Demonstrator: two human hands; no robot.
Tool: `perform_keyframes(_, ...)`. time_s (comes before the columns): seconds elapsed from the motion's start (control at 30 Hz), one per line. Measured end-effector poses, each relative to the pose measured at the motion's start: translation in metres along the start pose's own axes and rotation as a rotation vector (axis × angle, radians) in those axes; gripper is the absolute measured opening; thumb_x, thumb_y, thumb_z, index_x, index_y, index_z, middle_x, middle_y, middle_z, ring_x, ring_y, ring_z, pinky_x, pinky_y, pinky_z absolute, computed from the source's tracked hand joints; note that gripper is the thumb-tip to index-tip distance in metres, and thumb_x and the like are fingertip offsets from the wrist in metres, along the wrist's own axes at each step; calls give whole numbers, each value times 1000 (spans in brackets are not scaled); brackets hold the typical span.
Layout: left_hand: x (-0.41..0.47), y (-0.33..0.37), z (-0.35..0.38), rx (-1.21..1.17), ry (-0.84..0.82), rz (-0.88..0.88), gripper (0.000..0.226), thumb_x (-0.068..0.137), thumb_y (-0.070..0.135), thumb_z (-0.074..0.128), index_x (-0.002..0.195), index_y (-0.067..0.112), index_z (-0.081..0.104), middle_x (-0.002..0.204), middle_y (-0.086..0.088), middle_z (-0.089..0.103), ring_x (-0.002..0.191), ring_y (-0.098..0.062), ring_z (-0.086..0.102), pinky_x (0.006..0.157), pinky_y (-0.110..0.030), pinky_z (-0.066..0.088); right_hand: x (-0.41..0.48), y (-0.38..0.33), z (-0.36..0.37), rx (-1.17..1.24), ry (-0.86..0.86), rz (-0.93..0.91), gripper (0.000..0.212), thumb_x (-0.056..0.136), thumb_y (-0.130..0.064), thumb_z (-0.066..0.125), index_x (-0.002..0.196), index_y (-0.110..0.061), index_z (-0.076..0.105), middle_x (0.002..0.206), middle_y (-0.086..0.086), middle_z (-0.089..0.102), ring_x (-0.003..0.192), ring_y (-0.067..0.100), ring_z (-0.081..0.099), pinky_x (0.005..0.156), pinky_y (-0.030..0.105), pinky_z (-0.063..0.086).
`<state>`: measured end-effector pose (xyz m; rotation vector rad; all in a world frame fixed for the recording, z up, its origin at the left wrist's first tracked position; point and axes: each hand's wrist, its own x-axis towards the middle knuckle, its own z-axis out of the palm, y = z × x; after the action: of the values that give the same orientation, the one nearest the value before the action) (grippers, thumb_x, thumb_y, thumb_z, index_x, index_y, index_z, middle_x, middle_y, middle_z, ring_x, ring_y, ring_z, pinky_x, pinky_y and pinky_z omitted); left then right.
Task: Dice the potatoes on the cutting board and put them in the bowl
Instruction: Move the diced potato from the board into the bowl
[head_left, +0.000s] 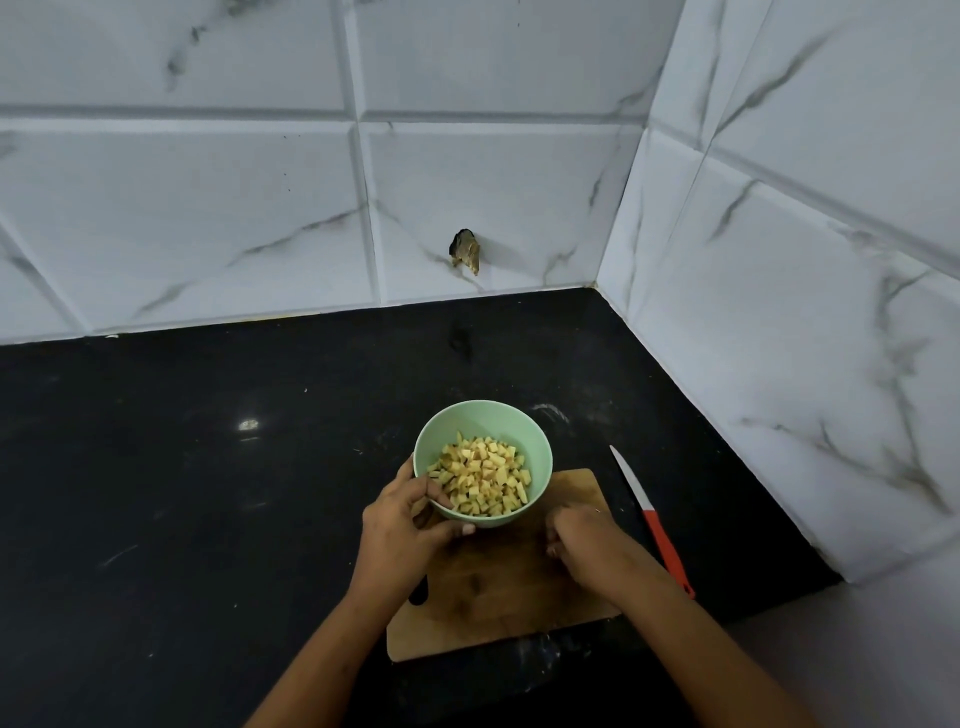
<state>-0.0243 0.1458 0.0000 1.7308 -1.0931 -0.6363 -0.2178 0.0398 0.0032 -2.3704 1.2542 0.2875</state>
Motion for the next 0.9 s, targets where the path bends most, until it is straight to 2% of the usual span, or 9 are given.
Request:
perform_keyframes(0.13, -5, -3, -1, -15, 9, 15, 29, 62, 6, 85, 75, 18, 62, 137, 13, 44, 127, -5, 40, 89, -9, 43, -9, 16, -32, 346, -36, 68, 10, 94, -16, 57, 88, -23, 61, 92, -4, 63, 83, 10, 62, 79, 27, 51)
perform_keyframes(0.2, -7, -3, -2, -26, 3, 1, 29, 62, 6, 85, 75, 19, 63, 142, 7, 43, 129, -7, 40, 94, -16, 45, -19, 19, -55, 551, 125, 62, 7, 92, -16, 60, 88, -21, 63, 85, -1, 66, 77, 11, 64, 79, 32, 54)
perform_keyframes(0.27, -7, -3, -3, -17, -12, 8, 28, 63, 5, 84, 75, 18, 63, 144, 6, 41, 129, -5, 38, 91, -9, 44, -26, 10, -74, 685, 303, 7, 5, 90, -16, 62, 91, -20, 65, 84, 0, 67, 78, 12, 65, 75, 30, 55)
perform_keyframes(0.37, -7, -3, -1, 7, -38, 42, 27, 63, 4, 84, 76, 15, 62, 143, 7, 41, 126, -1, 37, 82, 4, 37, -23, -19, -85, 553, 317, -134, 10, 89, -19, 65, 89, -29, 61, 88, -10, 64, 81, 0, 62, 68, 15, 48)
perform_keyframes(0.47, -8, -5, 0, 7, -70, 67, 30, 62, 12, 86, 76, 24, 62, 143, 13, 41, 132, -7, 38, 99, -19, 45, -15, -40, -74, 329, 250, -169, 16, 92, -17, 61, 94, -32, 59, 92, -20, 57, 82, -9, 56, 61, 7, 43)
perform_keyframes(0.57, -9, -6, -1, 0, -90, 37, 32, 60, 18, 87, 75, 31, 62, 146, 14, 39, 134, -11, 36, 102, -38, 46, -15, -38, -68, 373, 378, -156, 17, 92, -14, 61, 94, -31, 59, 88, -20, 57, 81, -9, 56, 62, 5, 44)
perform_keyframes(0.7, -10, -7, -4, 8, -49, 55, 29, 61, 12, 86, 75, 22, 62, 142, 14, 41, 129, -3, 39, 90, -9, 41, -31, -16, -60, 458, 535, -81, 16, 85, -19, 70, 86, -29, 57, 87, -12, 58, 80, 0, 56, 63, 10, 43)
perform_keyframes(0.8, -10, -10, -9, -5, -14, 59, 29, 61, 8, 86, 74, 19, 63, 141, 11, 43, 128, -2, 39, 84, 1, 39, -47, 2, -39, 422, 351, -67, 22, 79, -31, 76, 91, -33, 58, 99, -16, 58, 91, 2, 56, 77, 16, 46)
perform_keyframes(0.9, -8, -12, -16, -46, 12, 71, 30, 59, 8, 87, 73, 21, 63, 140, 10, 46, 126, 0, 43, 91, -9, 45, -58, 8, 0, 89, -5, -165, 63, 73, -58, 70, 130, -43, 47, 134, -30, 33, 126, -2, 31, 106, 23, 30)
